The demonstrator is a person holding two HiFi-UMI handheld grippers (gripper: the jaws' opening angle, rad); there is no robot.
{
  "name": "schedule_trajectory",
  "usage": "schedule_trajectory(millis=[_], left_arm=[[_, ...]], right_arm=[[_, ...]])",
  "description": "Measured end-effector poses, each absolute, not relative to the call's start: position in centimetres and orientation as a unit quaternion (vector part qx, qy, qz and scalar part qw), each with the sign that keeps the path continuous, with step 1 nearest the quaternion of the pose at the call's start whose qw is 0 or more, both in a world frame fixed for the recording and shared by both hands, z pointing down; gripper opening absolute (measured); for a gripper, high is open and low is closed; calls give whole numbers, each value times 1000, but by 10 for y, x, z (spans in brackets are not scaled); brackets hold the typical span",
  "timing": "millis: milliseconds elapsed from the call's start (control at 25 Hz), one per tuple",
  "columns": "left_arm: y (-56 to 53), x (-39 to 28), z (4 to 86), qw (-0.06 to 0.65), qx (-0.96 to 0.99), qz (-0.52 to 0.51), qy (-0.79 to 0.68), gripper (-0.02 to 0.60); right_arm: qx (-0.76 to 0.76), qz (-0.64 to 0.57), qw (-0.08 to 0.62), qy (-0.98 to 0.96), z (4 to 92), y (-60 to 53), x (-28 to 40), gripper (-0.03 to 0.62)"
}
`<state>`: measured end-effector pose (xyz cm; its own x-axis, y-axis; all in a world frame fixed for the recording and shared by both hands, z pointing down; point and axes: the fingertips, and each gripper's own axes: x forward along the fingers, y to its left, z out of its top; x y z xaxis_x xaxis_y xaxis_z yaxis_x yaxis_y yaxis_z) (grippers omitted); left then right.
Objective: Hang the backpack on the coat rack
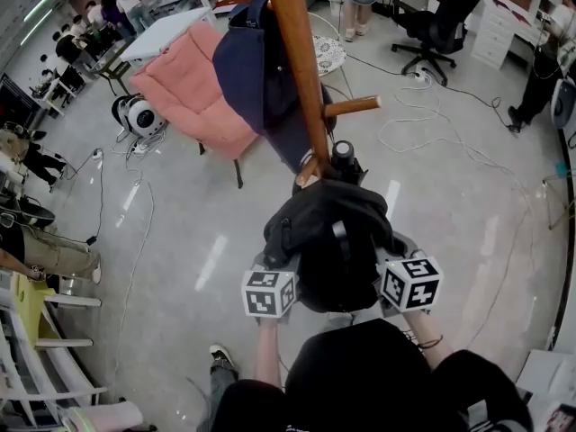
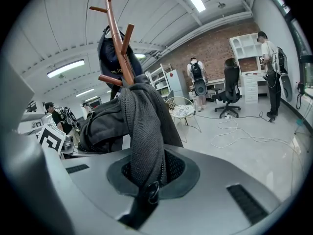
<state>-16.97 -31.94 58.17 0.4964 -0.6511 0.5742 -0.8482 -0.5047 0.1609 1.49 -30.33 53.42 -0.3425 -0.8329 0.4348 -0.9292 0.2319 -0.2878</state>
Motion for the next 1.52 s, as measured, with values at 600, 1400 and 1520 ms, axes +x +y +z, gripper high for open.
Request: schedule_trajectory(millis=[600, 1400, 1520], left_arm=[[-338, -169, 602, 206, 831, 221, -467, 143], [-358, -176, 602, 200, 798, 212, -528, 270], [-359, -180, 595, 193, 791, 201, -545, 305]], right_arm=[[581, 233, 89, -775, 552, -317, 17, 26], [531, 194, 80, -821, 536, -326, 14, 184], [521, 180, 92, -829, 534, -322, 10, 206]])
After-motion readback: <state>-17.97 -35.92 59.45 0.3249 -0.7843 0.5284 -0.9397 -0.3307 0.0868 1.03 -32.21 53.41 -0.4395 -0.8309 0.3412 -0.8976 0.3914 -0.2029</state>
